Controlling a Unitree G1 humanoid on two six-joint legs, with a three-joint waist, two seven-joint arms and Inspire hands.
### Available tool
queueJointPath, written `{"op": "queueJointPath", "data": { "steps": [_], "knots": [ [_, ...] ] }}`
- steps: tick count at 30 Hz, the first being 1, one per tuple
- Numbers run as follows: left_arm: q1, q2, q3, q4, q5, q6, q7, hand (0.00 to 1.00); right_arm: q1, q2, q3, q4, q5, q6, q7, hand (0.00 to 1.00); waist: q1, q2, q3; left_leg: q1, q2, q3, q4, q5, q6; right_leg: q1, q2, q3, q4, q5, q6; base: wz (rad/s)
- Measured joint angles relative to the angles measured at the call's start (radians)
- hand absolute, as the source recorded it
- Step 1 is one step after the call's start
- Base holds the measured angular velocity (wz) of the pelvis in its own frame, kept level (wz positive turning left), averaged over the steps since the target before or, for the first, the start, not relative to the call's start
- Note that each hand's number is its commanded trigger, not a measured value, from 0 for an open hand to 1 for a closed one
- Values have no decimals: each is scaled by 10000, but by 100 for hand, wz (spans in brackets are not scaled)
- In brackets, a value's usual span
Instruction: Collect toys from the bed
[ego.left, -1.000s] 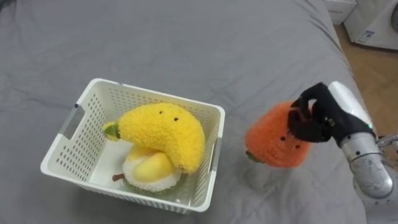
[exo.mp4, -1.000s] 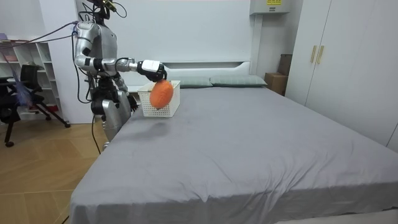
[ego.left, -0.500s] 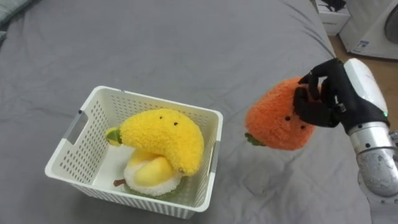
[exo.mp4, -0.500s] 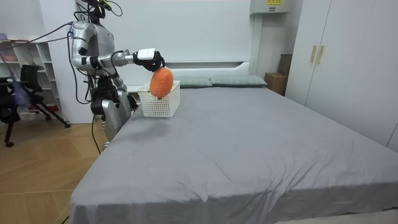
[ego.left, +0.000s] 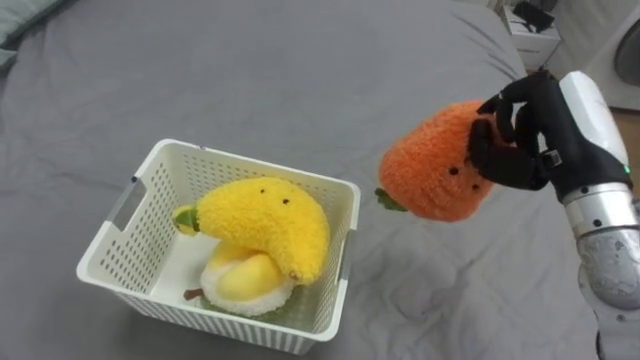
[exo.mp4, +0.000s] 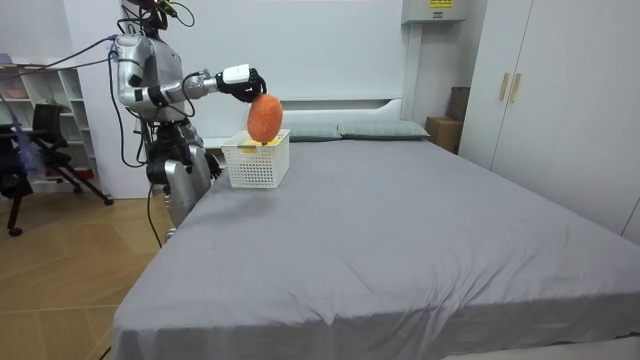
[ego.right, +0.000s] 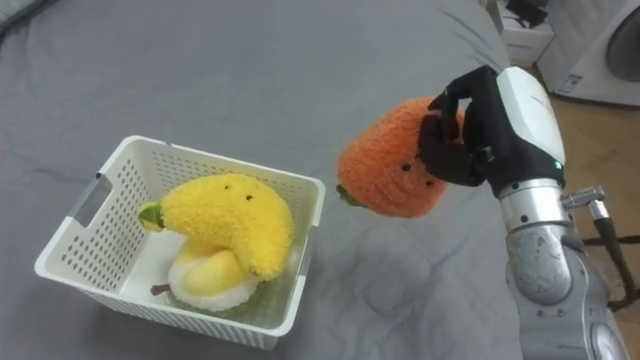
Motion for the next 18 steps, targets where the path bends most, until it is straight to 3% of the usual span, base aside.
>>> {"op": "queueJointPath", "data": {
  "steps": [6,14,18],
  "knots": [
    [-125,-51,-5,8,662,-25,0,0,-900,1,259,-200,-226,1,47,100,318,-20,-10,-42,-16,-165,-21,0,-1,64,-3,-237,-114,4,-2,6],
    [-421,-72,-168,14,871,-83,-22,0,-1565,29,1864,-772,-329,154,599,100,848,-9,0,-167,-13,-324,34,-26,-10,92,5,-286,-117,5,-1,5],
    [-515,-191,-343,14,876,-91,-16,0,-1606,531,2309,-771,-178,193,1094,100,1059,20,20,-216,-30,-430,30,-28,-11,95,-8,-360,-111,6,-1,7]
  ]
}}
